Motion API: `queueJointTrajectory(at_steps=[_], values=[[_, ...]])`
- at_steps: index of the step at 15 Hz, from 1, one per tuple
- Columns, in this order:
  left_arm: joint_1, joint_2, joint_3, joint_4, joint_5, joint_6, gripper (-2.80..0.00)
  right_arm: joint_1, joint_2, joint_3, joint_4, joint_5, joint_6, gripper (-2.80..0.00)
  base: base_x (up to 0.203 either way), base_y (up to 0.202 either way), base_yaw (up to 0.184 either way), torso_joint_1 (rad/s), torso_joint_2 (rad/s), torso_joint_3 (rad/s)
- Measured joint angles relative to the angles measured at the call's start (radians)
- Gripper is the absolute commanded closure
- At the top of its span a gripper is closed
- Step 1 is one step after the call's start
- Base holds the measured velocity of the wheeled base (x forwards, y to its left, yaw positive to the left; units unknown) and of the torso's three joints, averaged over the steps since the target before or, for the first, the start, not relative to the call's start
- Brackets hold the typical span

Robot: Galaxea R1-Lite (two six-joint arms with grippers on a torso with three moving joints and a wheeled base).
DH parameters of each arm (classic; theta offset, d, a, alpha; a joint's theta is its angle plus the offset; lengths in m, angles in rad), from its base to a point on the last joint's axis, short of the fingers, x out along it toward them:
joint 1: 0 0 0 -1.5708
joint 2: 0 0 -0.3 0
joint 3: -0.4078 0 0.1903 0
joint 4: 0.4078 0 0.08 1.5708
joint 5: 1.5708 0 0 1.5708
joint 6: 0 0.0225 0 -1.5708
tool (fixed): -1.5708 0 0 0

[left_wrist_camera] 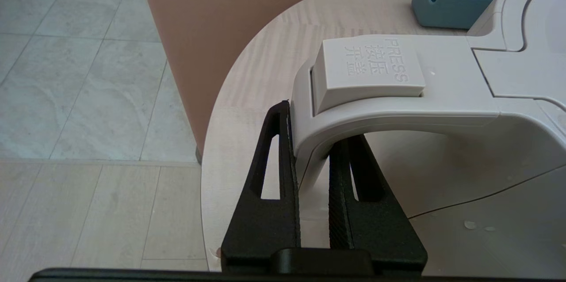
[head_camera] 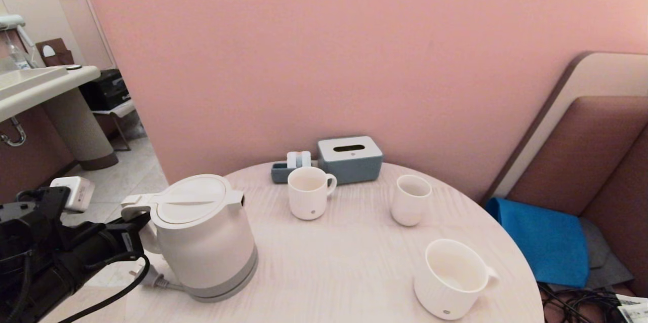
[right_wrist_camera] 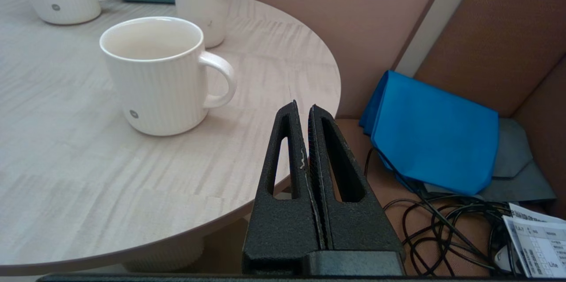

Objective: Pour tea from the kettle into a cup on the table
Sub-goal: Pick up the kettle

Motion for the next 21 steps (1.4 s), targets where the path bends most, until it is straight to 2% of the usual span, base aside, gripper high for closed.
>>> queueJointTrajectory(at_steps=[6,7,21], values=[[0.000,0.000,0.001,0.000,0.001,0.003,0.00,0.000,0.000,0.000,0.000,0.000,0.000,0.00,0.000,0.000,0.000,0.000,0.00,0.000],[0.000,0.000,0.003,-0.001,0.002,0.004,-2.80,0.000,0.000,0.000,0.000,0.000,0.000,0.00,0.000,0.000,0.000,0.000,0.00,0.000],[0.000,0.002,-0.018,-0.002,0.004,0.002,-2.80,0.000,0.000,0.000,0.000,-0.001,0.000,0.00,0.000,0.000,0.000,0.000,0.00,0.000]])
